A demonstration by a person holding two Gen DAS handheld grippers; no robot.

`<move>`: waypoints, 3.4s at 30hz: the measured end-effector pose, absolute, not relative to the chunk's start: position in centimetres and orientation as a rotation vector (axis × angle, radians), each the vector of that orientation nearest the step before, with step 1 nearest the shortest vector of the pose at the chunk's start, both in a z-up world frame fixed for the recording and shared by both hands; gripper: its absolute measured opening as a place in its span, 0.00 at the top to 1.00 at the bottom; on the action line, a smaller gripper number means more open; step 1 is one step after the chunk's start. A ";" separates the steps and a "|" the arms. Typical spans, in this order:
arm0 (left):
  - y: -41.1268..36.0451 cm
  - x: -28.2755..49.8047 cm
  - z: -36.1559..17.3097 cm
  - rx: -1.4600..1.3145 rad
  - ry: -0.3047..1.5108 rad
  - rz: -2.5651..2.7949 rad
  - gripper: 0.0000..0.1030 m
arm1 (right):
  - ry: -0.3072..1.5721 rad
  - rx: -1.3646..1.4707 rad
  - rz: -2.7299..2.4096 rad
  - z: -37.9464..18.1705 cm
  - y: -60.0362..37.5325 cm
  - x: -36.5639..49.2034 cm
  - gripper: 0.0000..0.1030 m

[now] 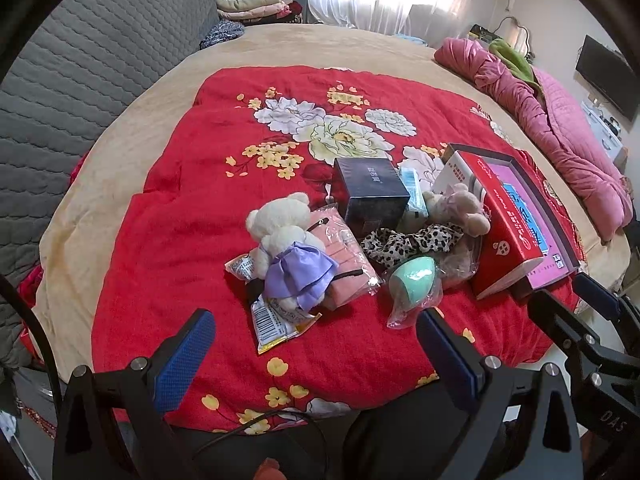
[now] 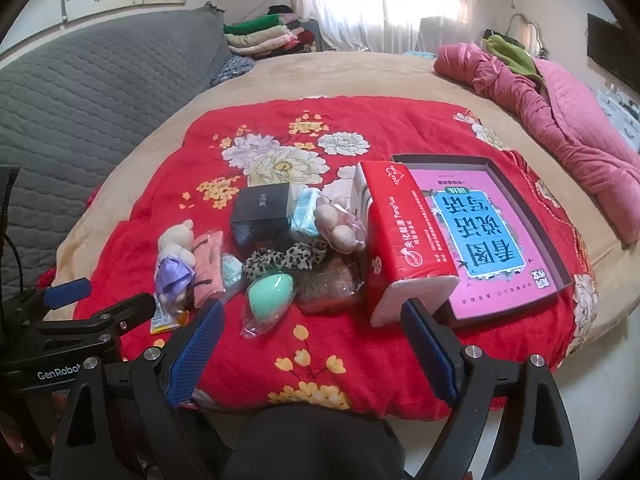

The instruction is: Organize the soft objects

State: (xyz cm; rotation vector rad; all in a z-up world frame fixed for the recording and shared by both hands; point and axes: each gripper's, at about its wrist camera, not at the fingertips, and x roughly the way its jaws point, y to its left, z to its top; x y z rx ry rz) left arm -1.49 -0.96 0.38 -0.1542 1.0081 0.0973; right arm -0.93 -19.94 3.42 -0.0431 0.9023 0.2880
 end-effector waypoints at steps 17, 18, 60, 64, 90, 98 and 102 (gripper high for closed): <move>-1.0 -1.4 0.4 -0.152 1.005 0.091 0.02 | 0.907 -0.047 0.291 3.4 -19.8 -0.9 0.13; -1.0 -1.4 0.4 -0.151 1.006 0.092 0.02 | 0.907 -0.047 0.291 3.3 -19.8 -0.9 0.13; 5.5 2.4 -4.3 -0.380 1.125 0.106 0.02 | 0.968 -0.084 0.281 0.3 -19.1 3.0 0.13; 5.1 4.5 -4.6 -0.381 1.135 0.098 0.02 | 0.964 -0.086 0.259 0.3 -19.7 4.5 0.13; 6.4 8.9 -8.4 -0.488 1.239 0.069 0.22 | 1.028 -0.609 0.225 -5.3 -12.7 13.9 0.52; 6.6 9.4 -8.4 -0.477 1.257 0.070 0.45 | 1.056 -0.552 0.258 -5.8 -13.0 14.6 0.73; 7.4 9.6 -8.4 -0.504 1.258 0.066 0.51 | 1.046 -0.452 0.275 -3.9 -14.2 14.3 0.73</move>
